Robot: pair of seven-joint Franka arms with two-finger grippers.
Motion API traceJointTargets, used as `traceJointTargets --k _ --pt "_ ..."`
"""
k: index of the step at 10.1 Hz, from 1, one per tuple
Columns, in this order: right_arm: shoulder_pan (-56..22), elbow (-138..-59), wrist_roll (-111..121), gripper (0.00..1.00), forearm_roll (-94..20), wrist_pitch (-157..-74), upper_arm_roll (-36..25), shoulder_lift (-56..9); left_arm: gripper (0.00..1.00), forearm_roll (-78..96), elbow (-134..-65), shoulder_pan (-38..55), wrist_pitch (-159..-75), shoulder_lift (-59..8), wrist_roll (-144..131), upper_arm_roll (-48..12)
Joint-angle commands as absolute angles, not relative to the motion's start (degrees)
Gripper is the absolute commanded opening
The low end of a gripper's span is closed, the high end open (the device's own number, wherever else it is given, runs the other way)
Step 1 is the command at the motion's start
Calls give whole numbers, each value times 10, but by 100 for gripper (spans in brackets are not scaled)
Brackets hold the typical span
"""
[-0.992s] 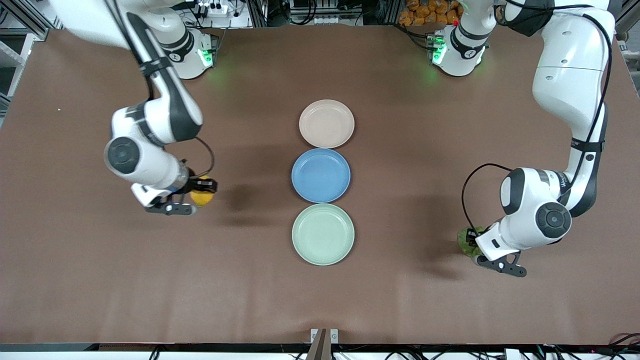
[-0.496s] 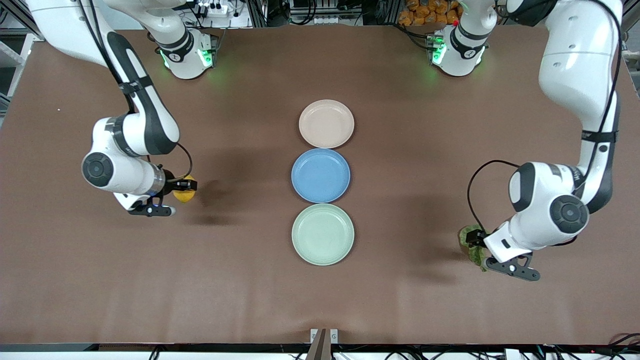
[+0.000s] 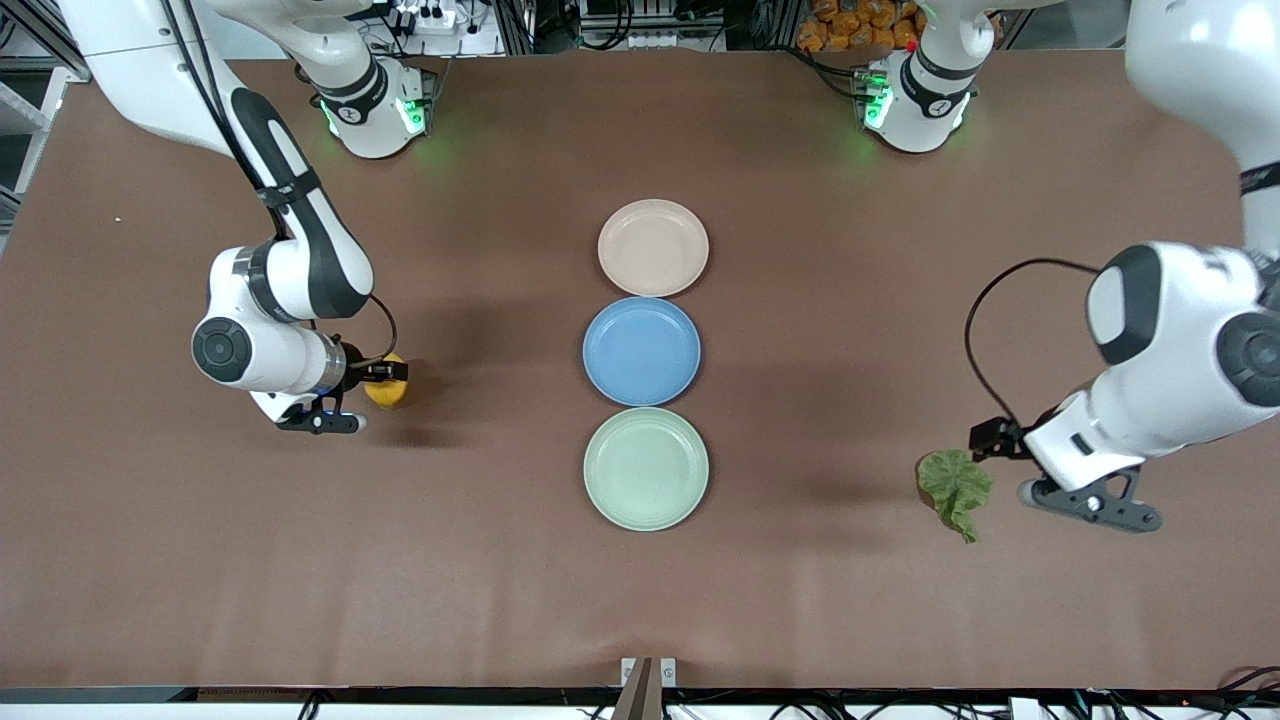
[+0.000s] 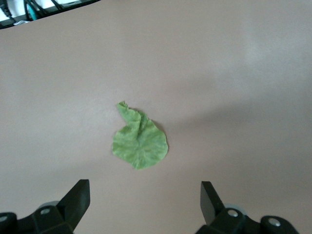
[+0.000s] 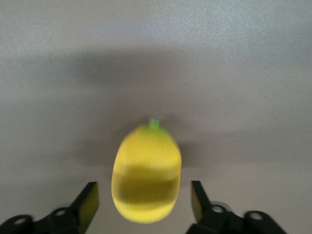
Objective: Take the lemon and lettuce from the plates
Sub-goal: 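Open the right gripper on the table while the left gripper releases lettuce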
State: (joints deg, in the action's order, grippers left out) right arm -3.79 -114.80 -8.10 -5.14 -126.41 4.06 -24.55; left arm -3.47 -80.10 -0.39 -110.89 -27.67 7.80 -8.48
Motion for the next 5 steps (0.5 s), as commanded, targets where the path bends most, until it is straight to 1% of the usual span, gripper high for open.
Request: traceJointTargets --k 1,3,5 --pt "-26 -1153 -76 100 -60 -1264 46 -239 100 -20 -816 -4 -1062 -217 72 -84" --pt "-21 -1144 -78 100 -60 -1243 46 -222 100 -7 -816 -7 -1027 -176 40 -80" --pt "-4 -1102 -74 100 -60 -1163 47 -192 100 -7 -816 -8 -996 -138 22 -76"
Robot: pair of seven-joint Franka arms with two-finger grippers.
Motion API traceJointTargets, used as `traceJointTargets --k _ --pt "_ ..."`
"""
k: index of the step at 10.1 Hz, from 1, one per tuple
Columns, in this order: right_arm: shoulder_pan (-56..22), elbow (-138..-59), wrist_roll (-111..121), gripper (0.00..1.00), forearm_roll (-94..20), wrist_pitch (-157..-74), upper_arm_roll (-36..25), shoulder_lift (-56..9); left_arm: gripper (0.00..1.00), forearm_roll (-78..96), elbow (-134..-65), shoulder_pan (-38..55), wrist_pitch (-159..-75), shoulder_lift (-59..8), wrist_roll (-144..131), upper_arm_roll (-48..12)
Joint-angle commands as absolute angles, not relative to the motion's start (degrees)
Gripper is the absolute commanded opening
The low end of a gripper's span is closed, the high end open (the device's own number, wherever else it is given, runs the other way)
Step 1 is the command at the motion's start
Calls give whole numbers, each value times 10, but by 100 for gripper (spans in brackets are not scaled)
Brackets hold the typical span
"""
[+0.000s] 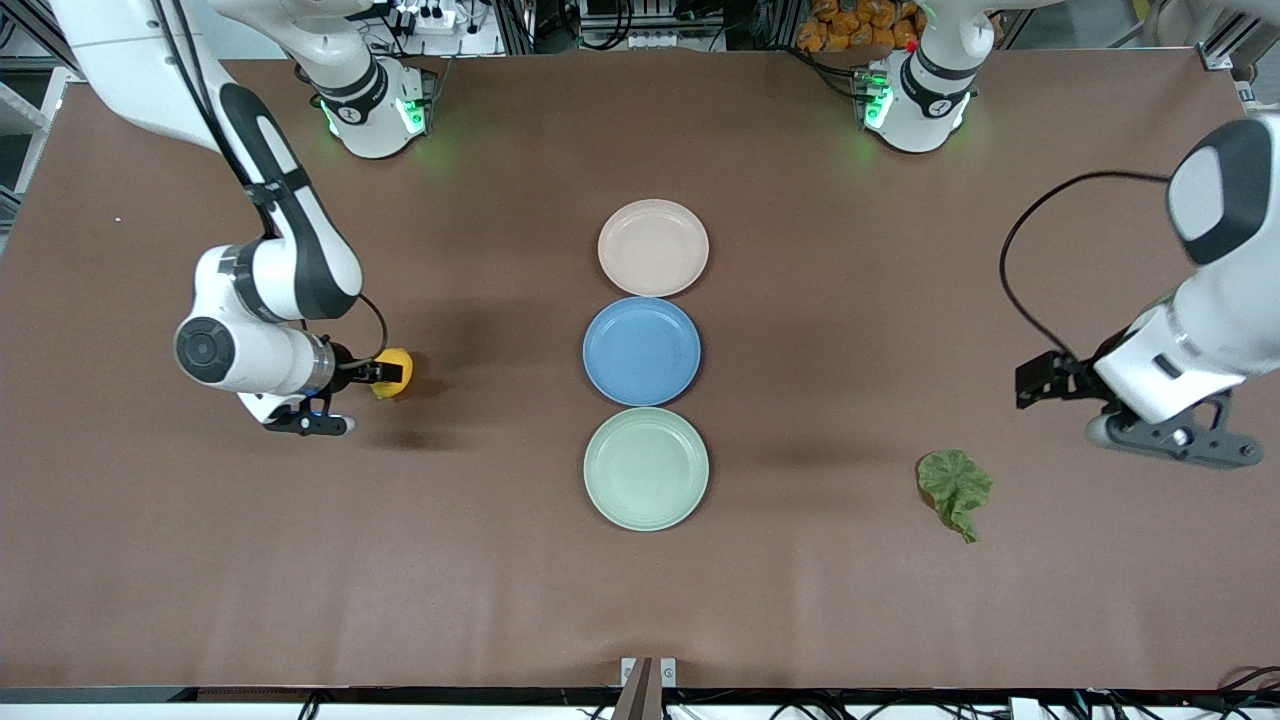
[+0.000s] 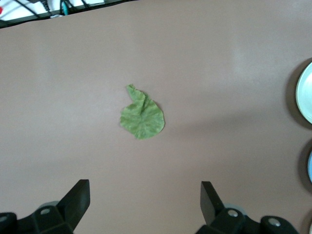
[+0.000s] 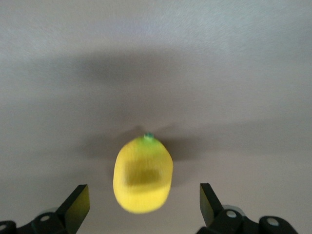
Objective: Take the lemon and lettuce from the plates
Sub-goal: 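Open the right gripper on the table while the left gripper releases lettuce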
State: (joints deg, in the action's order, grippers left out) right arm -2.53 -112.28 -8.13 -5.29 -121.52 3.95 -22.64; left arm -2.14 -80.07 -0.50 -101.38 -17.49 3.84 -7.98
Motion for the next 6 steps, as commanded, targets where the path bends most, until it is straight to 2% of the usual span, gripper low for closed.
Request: traceJointTargets --k 1,4,6 --pt "-6 -1077 -75 100 -66 -1130 45 -173 100 -7 -816 -9 -972 -120 -11 -76" --pt "23 -946 -69 100 -96 -983 43 -159 100 -6 -817 -10 -932 -77 -35 -76" --pt "39 -921 -62 100 -91 -973 43 -136 100 -6 -818 -10 -918 -57 -30 -76"
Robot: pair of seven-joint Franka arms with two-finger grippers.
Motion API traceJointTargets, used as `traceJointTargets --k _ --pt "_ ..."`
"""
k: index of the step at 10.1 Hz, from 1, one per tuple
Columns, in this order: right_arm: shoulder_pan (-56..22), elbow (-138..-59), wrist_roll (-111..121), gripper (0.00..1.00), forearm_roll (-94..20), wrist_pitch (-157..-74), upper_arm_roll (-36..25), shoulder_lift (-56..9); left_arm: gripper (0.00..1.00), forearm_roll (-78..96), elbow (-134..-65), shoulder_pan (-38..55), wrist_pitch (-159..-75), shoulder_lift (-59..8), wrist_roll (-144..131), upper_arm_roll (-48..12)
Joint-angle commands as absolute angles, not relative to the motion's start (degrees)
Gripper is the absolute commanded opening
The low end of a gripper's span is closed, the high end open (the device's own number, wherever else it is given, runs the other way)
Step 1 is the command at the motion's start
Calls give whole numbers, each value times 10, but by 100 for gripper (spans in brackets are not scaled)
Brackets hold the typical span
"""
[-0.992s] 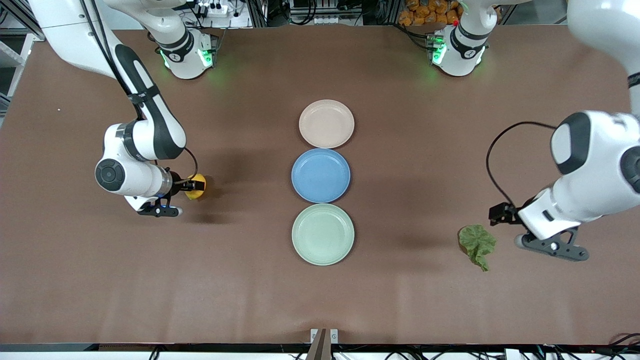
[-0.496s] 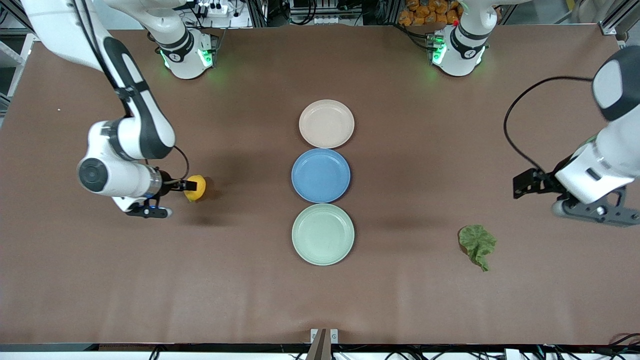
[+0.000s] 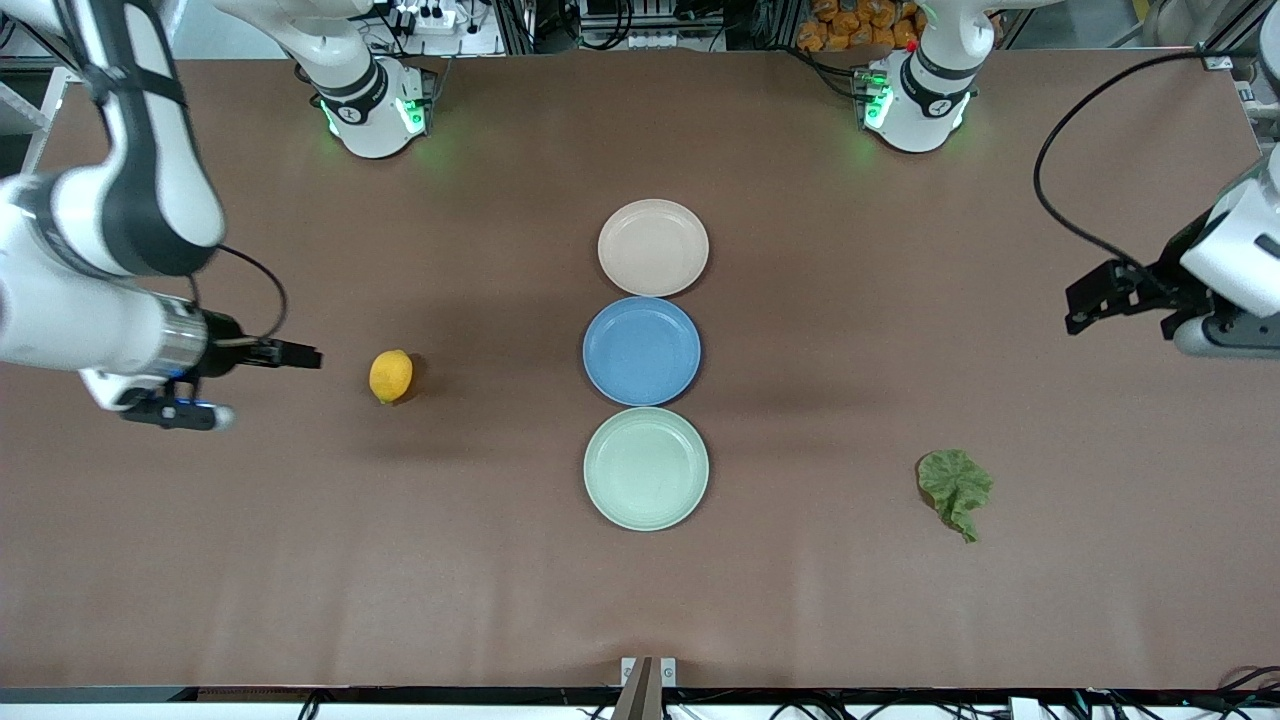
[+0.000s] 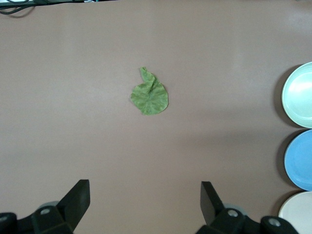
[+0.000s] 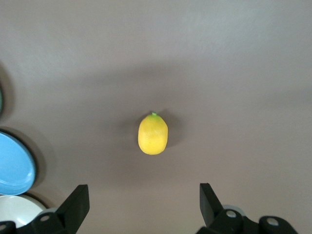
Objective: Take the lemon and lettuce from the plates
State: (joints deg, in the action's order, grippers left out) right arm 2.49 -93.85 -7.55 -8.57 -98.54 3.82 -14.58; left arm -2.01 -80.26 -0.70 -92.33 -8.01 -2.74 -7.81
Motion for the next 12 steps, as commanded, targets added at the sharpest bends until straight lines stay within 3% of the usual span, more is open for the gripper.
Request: traceJointTargets --k 1,9,12 --pt "46 -921 -52 100 -81 -976 43 -117 100 -6 -819 -10 -913 -48 -31 -76" --pt "45 -926 -25 100 2 -1001 44 -4 100 -7 -816 -11 -855 -36 -32 -76" --pt "44 -923 -28 100 0 -998 43 -3 100 -7 -816 -11 -846 -36 -32 -76"
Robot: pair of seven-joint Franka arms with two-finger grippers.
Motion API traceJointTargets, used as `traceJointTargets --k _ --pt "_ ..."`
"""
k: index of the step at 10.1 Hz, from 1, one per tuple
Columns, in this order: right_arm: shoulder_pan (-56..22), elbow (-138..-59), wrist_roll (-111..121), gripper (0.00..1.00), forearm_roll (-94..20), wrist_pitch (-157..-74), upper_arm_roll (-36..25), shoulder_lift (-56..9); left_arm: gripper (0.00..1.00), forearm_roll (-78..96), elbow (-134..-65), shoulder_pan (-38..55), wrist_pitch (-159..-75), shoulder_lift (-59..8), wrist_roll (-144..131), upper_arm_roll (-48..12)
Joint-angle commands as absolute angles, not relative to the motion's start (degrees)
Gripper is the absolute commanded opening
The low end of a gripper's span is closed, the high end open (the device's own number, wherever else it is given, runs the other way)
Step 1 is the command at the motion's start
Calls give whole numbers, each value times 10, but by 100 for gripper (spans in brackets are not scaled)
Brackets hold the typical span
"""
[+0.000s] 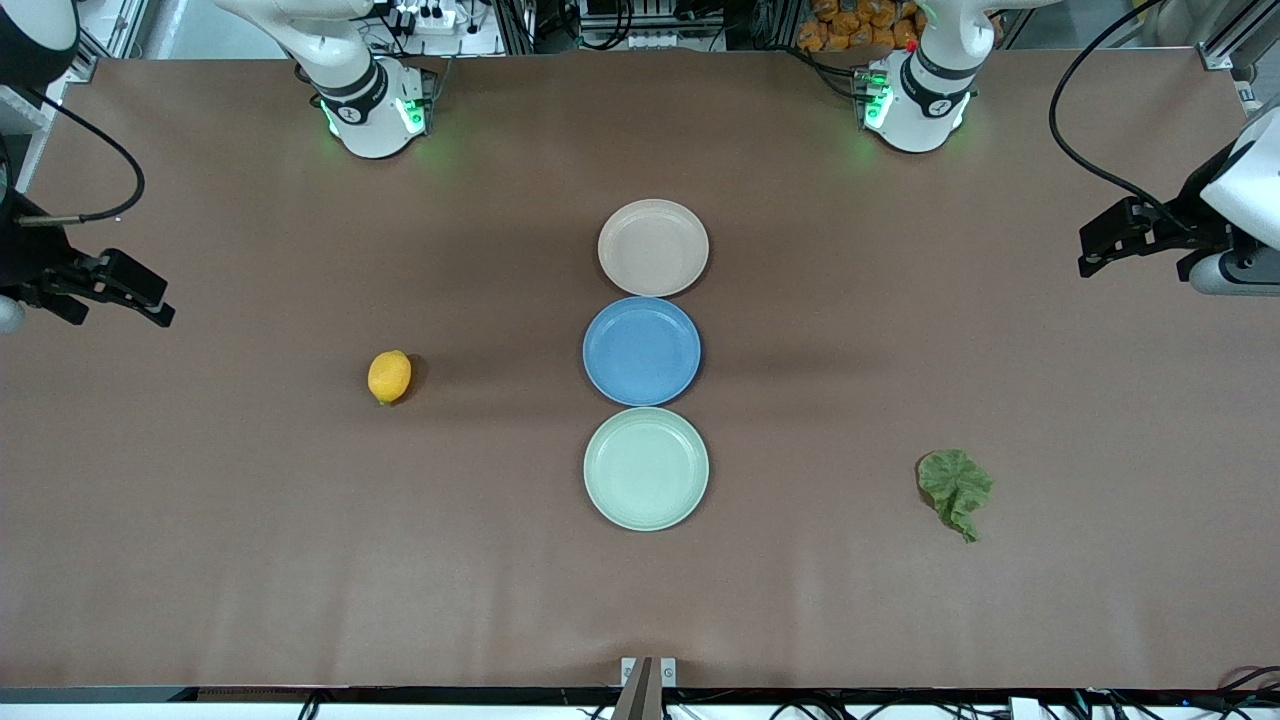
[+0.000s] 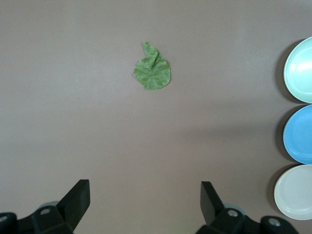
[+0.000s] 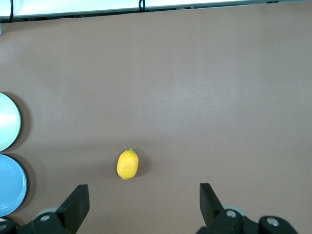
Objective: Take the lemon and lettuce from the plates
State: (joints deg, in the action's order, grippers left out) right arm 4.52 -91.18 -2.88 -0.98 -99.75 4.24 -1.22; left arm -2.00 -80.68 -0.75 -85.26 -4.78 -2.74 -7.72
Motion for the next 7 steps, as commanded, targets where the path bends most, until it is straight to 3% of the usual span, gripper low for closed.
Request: traceJointTargets --k 1,7 --pt "44 -924 -29 100 0 -1002 44 -4 100 -7 -816 -11 -846 -36 -32 -76" --pt "40 -877 -51 100 -3 -988 45 -12 100 -4 -816 -11 -841 -36 -36 -76"
